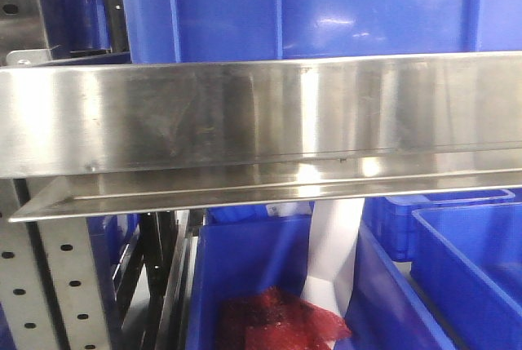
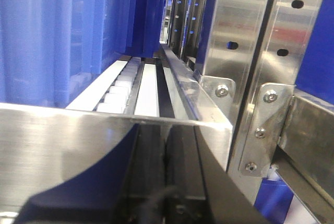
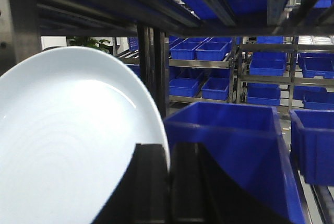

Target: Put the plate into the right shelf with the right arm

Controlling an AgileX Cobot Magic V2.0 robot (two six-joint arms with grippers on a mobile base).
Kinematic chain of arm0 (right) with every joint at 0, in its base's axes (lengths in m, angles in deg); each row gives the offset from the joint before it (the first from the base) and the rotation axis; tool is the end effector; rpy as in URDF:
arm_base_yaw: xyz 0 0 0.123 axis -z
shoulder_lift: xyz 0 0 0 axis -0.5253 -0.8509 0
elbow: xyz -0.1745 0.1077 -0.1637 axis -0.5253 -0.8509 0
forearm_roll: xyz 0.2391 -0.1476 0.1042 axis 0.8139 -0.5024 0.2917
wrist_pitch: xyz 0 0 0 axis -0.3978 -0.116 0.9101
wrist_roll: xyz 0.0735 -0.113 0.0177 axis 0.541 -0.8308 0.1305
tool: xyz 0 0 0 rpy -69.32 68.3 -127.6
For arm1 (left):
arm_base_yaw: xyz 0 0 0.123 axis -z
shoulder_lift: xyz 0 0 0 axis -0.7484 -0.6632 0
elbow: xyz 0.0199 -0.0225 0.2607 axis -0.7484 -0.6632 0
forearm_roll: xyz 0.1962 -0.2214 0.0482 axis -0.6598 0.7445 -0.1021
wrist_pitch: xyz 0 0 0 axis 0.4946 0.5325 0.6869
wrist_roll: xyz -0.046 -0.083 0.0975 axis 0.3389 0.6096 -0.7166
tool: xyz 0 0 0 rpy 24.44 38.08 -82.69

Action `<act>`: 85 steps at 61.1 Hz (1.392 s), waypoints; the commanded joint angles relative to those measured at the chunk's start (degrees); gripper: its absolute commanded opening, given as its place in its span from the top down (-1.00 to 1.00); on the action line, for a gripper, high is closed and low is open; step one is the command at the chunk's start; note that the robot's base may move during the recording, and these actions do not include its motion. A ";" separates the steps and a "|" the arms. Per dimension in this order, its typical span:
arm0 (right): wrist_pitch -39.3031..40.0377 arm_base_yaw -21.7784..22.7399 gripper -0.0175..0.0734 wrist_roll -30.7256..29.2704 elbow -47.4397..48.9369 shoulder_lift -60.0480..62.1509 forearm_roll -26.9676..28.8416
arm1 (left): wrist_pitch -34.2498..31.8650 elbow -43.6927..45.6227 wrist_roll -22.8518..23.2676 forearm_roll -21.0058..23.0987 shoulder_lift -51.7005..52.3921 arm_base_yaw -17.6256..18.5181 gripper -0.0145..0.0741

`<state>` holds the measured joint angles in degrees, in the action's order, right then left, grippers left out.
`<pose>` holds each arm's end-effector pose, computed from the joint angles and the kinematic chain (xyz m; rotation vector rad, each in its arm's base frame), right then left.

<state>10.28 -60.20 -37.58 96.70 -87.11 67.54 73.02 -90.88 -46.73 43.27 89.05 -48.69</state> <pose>0.1943 0.1022 0.4938 -0.2766 1.3755 0.4612 0.1729 0.0007 0.2039 -0.0697 1.5111 -0.0672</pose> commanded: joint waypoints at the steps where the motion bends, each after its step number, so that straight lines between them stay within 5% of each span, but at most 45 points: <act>1: 2.89 0.03 0.49 -0.14 9.72 -8.41 -0.96 | -5.09 -0.43 0.34 -0.01 0.68 0.24 0.78; 24: -6.19 7.74 0.49 -0.14 31.78 -34.16 -2.00 | -5.09 -0.43 0.34 -0.01 0.68 0.24 0.78; 56: -7.28 9.76 0.47 -0.14 33.87 -50.66 -2.00 | -5.09 -0.43 0.34 -0.01 0.68 0.24 0.78; 61: -7.66 9.76 0.33 -0.14 33.87 -50.71 -2.00 | -5.09 -0.43 0.34 -0.01 0.68 0.24 0.78; 73: -8.26 9.76 -0.60 -0.14 34.37 -50.20 -2.00 | -5.09 -0.43 0.34 -0.01 0.68 0.24 0.78; 77: -9.16 9.76 -0.77 -0.14 34.53 -49.72 -2.00 | -5.09 -0.43 0.34 -0.01 0.68 0.24 0.78; 85: -11.37 9.69 -0.68 -0.14 34.53 -47.32 -1.94 | -5.09 -0.43 0.34 -0.01 0.68 0.24 0.78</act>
<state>-4.02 -50.68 -37.58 128.68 -139.47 65.87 73.02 -90.88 -46.73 43.27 89.05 -48.69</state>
